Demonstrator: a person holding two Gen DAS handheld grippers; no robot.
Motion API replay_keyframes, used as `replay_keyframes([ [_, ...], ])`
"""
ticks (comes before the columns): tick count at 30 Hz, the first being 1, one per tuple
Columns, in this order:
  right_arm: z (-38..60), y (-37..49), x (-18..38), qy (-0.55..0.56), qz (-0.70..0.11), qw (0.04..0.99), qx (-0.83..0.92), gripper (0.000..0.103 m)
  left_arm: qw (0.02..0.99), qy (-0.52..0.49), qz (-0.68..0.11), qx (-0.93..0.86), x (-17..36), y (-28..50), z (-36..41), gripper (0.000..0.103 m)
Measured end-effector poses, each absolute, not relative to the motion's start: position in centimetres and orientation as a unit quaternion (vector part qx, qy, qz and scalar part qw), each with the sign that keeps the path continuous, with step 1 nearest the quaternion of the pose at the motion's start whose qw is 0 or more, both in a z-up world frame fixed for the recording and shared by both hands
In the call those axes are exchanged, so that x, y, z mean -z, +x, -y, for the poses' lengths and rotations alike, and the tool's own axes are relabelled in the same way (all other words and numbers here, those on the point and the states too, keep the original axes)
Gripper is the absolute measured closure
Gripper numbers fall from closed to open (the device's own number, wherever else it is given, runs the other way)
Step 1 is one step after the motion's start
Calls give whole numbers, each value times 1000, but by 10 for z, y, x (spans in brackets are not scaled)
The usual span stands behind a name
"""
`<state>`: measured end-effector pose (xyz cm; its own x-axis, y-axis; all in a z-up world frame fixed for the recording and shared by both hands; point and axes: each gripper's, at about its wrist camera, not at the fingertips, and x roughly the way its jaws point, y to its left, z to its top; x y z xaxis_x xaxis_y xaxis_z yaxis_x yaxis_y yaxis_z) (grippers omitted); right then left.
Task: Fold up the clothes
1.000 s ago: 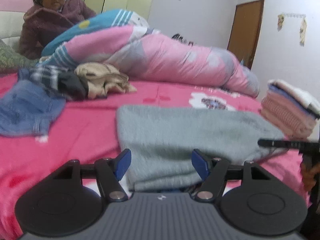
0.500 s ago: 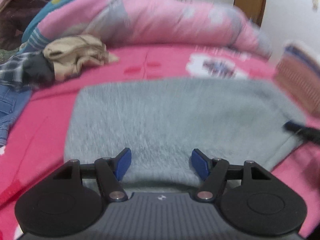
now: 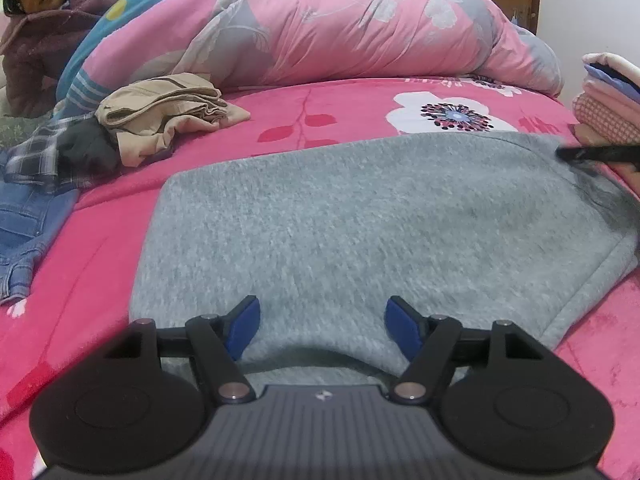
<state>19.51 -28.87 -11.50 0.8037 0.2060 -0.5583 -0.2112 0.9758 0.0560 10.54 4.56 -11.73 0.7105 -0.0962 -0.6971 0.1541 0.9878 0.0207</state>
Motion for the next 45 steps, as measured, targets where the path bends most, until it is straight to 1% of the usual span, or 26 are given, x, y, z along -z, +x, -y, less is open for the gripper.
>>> replay_keyframes([
  [1,299,212,128,-10,-310,946,-96,103,924,36,-374,72,117,105,-46,31],
  [3,336,220,132,121,-314,936,-105,103,925,38,-372,72,118,103,-47,31],
  [4,345,214,127,152,-307,936,-81,99,925,38,-371,73,118,102,-47,31],
  [5,347,204,121,146,-291,944,-52,97,925,35,-370,74,118,102,-48,31],
  [6,350,191,116,144,-276,950,-39,97,926,33,-369,75,118,102,-49,31],
  [9,363,151,110,198,-252,945,-61,97,925,29,-371,76,116,101,-51,31],
  [12,346,116,98,177,-241,950,-87,97,920,53,-380,74,102,100,-50,32],
  [14,330,98,85,148,-233,955,-111,97,925,71,-365,72,86,94,-51,32],
  [17,302,87,65,90,-211,964,-133,97,935,63,-341,69,67,80,-58,32],
  [19,284,84,64,51,-203,967,-145,97,941,47,-329,66,60,69,-64,30],
  [22,265,100,105,-15,-284,952,-114,95,940,2,-336,60,65,54,-77,29],
  [23,266,106,123,-11,-318,942,-103,95,938,-15,-341,56,68,50,-82,29],
  [24,268,102,126,5,-317,943,-97,95,937,-34,-345,52,72,45,-87,29],
  [27,271,85,117,59,-285,953,-88,92,935,-96,-338,48,79,31,-102,29],
  [30,268,80,110,83,-273,954,-93,90,933,-133,-333,37,81,24,-110,29],
  [32,262,77,110,81,-271,954,-95,88,933,-142,-329,31,82,20,-113,26],
  [33,258,76,114,77,-275,953,-97,81,933,-144,-328,29,83,18,-113,25],
  [34,254,74,120,71,-280,952,-98,72,933,-143,-330,28,85,17,-113,25],
  [35,250,73,128,60,-290,950,-97,70,931,-144,-334,28,87,16,-113,25],
  [37,244,64,143,36,-270,957,-96,69,929,-143,-341,31,90,15,-111,25],
  [39,244,58,146,37,-256,962,-92,68,929,-139,-340,36,91,13,-109,25],
  [43,244,53,145,38,-251,963,-94,64,933,-140,-328,39,95,7,-104,18],
  [45,241,48,150,27,-236,967,-95,63,934,-146,-323,45,98,0,-102,18],
])
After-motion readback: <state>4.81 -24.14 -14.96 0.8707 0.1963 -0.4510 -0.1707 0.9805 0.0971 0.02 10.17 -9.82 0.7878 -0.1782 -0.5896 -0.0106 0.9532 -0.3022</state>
